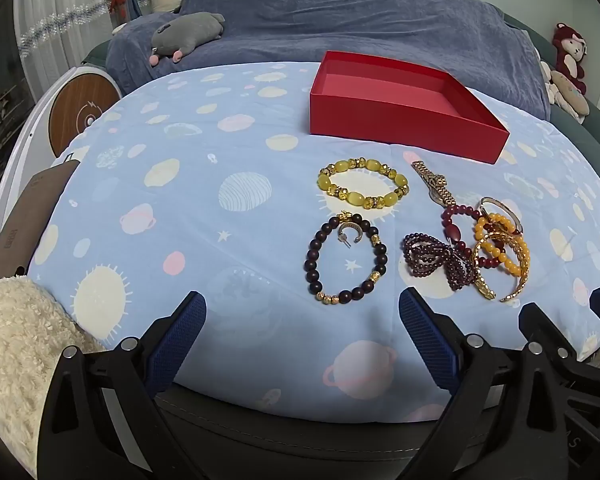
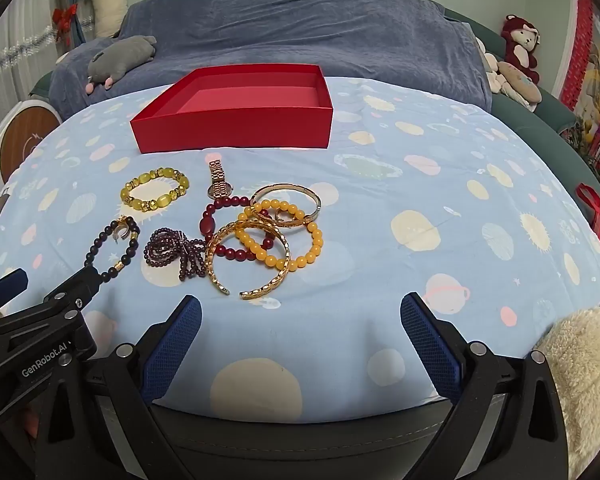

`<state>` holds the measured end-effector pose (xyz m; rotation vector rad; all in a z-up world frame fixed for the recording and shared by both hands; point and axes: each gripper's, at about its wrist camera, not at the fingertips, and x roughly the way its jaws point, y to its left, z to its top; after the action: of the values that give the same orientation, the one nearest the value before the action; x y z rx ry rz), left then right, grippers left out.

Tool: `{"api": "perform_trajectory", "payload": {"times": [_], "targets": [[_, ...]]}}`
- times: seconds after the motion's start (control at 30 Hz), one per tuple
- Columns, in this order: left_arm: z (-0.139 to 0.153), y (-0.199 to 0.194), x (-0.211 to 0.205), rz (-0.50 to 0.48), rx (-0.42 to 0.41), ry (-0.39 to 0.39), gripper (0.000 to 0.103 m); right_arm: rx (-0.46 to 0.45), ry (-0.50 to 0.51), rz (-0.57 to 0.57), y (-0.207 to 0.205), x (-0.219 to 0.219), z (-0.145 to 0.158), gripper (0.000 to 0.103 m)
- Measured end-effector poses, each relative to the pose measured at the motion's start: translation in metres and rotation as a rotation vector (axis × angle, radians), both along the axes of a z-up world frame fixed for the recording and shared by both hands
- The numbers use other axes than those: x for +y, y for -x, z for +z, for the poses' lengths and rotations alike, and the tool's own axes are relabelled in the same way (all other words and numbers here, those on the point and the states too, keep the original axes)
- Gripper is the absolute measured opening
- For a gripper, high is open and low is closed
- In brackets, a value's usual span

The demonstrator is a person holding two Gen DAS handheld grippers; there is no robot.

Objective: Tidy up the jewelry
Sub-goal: 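Move both tools toward the pile of bracelets on the sheet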

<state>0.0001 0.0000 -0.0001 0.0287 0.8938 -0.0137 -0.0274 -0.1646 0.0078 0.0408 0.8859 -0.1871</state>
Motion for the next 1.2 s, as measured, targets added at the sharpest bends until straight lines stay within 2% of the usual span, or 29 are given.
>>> {"api": "perform_trajectory", "payload": {"times": [0.43, 0.63, 0.8, 1.07, 1.17, 1.2], "targets": [[0.000, 0.000, 0.000, -0.002, 0.000, 0.005, 0.093, 0.004, -0.016, 0.004, -0.001, -0.003, -0.001, 0.096], [-0.001, -0.004, 0.004, -0.013, 0.020, 0.033, 0.093, -0.026, 0.013, 0.029, 0.000, 0.003, 0.005, 0.096], [0.002, -0.008, 0.009, 0.009, 0.027, 0.070, 0.094, -0.005, -0.010, 0.057, -0.004, 0.004, 0.006, 0.096], [-0.003, -0.023, 0.021, 0.028, 0.075, 0.123, 0.093, 0.022, -0.047, -0.002, -0.012, -0.011, 0.003, 0.096], [-0.004, -0.029, 0.025, 0.032, 0.082, 0.143, 0.089, 0.026, -0.060, -0.020, -0.014, -0.017, 0.003, 0.096], [-0.005, -0.031, 0.025, 0.028, 0.085, 0.149, 0.083, 0.028, -0.062, -0.022, -0.015, -0.018, 0.003, 0.096]]}}
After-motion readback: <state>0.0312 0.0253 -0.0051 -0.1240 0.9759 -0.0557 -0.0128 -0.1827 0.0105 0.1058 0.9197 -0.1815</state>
